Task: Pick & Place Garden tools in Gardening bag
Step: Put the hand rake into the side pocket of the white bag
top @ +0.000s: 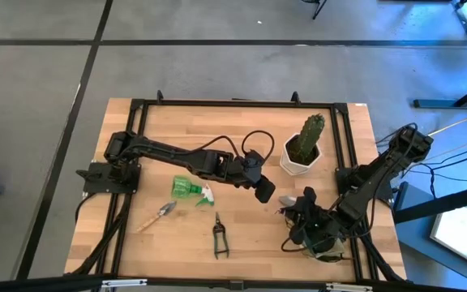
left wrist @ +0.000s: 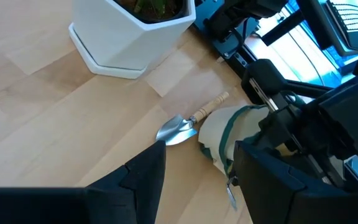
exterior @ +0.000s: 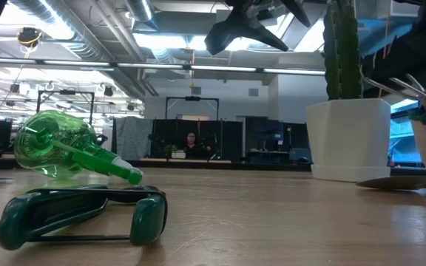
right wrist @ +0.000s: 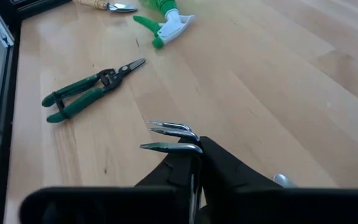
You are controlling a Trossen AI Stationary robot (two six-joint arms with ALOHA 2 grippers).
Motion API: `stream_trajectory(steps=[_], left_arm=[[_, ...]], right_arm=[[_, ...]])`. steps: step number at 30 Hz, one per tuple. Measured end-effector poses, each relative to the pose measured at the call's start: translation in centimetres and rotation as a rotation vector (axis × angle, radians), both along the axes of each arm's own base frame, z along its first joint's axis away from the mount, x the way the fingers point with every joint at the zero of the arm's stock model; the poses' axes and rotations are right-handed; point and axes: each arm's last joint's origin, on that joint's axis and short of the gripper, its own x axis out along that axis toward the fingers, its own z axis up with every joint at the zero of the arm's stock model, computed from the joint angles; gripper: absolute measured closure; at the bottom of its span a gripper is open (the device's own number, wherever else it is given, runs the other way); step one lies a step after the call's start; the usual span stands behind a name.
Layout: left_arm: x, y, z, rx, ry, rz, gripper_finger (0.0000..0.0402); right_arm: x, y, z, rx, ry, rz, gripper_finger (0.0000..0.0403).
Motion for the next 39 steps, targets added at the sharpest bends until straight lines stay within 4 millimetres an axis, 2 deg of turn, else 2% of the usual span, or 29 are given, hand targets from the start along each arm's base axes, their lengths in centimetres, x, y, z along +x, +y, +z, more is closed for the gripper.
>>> stream_trajectory(steps=[8,18,22,26,34,39], left_arm=[[0.0,0.2,0.0,0.003,0.000,0.005,0.0217],[0.2,0.2,0.3,0.015,-0.032,-0.002,0.0217],[0.3,0.3,0.3,0.026,-0.038,-0.010,0.0217],[0.3,0.2,0.3,0.033,-0.038,-0.016,0.0217],[0.3,0.4,0.3,0.029,-0.037,-0.021,0.0217],[0.3,0.4,0.3,0.029,-0.036,-0.030,0.0217]], right_arm=[[-0.1,-0.2,0.6,0.006,-0.030,-0.008,0.0317],[-1.2,-1.7,4.4,-0.012,-0.168,-0.016,0.0237],[-1.5,-1.9,4.9,-0.014,-0.175,-0.002,0.0223],[-1.6,-2.0,4.5,0.007,-0.112,0.024,0.0233],[-2.0,-1.6,3.2,0.027,-0.027,0.027,0.0301],[-2.3,-1.4,3.2,0.042,-0.020,0.041,0.0317]])
